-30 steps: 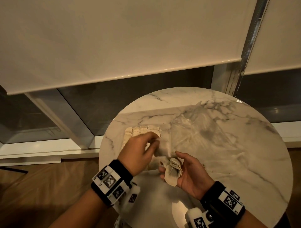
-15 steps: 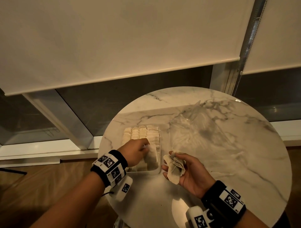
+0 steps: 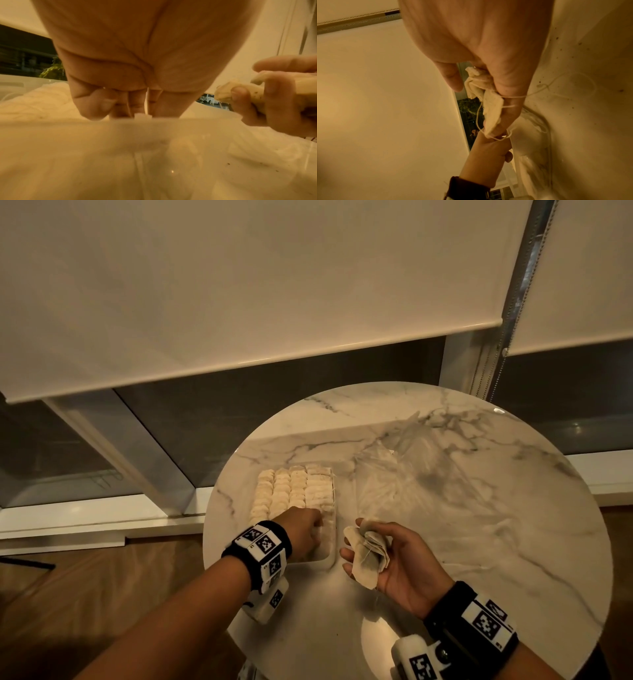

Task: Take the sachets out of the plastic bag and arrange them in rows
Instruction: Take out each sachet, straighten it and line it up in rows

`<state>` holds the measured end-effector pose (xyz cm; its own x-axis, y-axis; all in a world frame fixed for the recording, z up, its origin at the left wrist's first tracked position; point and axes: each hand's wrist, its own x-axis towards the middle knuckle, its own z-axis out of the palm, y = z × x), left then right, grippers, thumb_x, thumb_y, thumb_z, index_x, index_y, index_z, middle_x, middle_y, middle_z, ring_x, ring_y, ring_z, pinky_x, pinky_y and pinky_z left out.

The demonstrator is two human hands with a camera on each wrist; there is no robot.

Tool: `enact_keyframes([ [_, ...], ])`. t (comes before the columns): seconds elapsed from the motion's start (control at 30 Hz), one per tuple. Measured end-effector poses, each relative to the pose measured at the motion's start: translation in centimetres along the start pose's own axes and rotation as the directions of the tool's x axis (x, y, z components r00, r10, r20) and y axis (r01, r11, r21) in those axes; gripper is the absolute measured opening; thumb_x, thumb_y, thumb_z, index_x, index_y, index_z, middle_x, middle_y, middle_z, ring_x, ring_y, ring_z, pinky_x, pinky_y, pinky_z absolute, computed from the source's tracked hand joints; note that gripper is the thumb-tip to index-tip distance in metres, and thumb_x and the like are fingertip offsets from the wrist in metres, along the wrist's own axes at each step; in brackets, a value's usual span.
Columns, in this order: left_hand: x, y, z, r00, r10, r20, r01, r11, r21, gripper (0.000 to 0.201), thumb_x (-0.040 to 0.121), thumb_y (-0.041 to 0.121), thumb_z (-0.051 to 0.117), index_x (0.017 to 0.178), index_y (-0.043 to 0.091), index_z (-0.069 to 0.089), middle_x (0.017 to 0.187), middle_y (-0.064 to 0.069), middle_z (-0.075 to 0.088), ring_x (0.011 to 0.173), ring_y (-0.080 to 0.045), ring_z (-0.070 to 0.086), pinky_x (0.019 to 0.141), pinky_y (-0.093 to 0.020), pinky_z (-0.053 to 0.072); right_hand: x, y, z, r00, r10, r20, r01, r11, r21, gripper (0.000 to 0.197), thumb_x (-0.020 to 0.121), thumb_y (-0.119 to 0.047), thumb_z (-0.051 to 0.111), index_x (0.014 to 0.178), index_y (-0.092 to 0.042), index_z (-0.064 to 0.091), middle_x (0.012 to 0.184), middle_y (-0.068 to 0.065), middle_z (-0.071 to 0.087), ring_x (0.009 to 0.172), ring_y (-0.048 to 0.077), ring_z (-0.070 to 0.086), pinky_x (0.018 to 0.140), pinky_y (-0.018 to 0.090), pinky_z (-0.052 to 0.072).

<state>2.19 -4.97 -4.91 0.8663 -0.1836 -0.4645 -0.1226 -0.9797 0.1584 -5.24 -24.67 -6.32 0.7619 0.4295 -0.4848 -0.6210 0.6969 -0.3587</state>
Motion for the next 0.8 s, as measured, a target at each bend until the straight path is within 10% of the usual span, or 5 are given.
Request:
enact_keyframes([
  [0.27,-1.7,-0.7,0.2,0.968,0.113,-0.222,-0.117,0.993,-0.003,0.031,0.094,0.020,0.055,0.125,0.021,0.059,0.121,-0.001,0.058,0.111,-0.019,0.055,0.092,-0.028,0.044,0.5,-0.3,-0.8,0.999,-0.012,0.038,0.012,1.000,0.003,0.081,0.043,-0.022,0.094,0.118,-0.007,0.067,0.118,0.024,0.066,0.098,0.043,0.065,0.083,0.051,0.058],
  [0.43,-2.8,0.2,3.0,0.979,0.159,-0.126,-0.162,0.987,-0.017,0.037,0.102,0.037,0.039,0.090,0.014,0.066,0.091,-0.004,0.068,0.083,-0.020,0.062,0.081,-0.037,0.051,0.6,-0.2,-0.7,1.000,-0.017,-0.002,0.017,0.999,0.032,0.047,0.081,-0.027,0.062,0.123,-0.005,0.062,0.116,0.024,0.065,0.097,0.042,0.064,0.086,0.050,0.056],
  [0.6,-3.5,-0.1,3.8,0.981,0.160,-0.113,-0.179,0.966,-0.189,0.067,0.094,0.067,0.020,0.095,0.019,0.066,0.094,0.001,0.070,0.086,-0.016,0.063,0.084,-0.037,0.050,0.6,-0.1,-0.7,1.000,-0.022,-0.022,0.023,0.999,0.024,0.039,0.085,-0.027,0.058,0.117,-0.005,0.061,0.110,0.025,0.067,0.092,0.040,0.066,0.085,0.049,0.056],
  [0.8,-5.6,-1.9,3.2,0.946,0.075,-0.314,-0.111,0.989,-0.099,0.044,0.099,0.058,0.035,0.089,0.026,0.063,0.088,0.007,0.063,0.082,-0.014,0.058,0.078,-0.036,0.049,0.3,-0.6,-0.7,0.999,-0.023,-0.046,0.023,1.000,0.002,0.044,0.084,-0.027,0.058,0.121,-0.004,0.064,0.123,0.024,0.063,0.109,0.042,0.060,0.084,0.049,0.058],
])
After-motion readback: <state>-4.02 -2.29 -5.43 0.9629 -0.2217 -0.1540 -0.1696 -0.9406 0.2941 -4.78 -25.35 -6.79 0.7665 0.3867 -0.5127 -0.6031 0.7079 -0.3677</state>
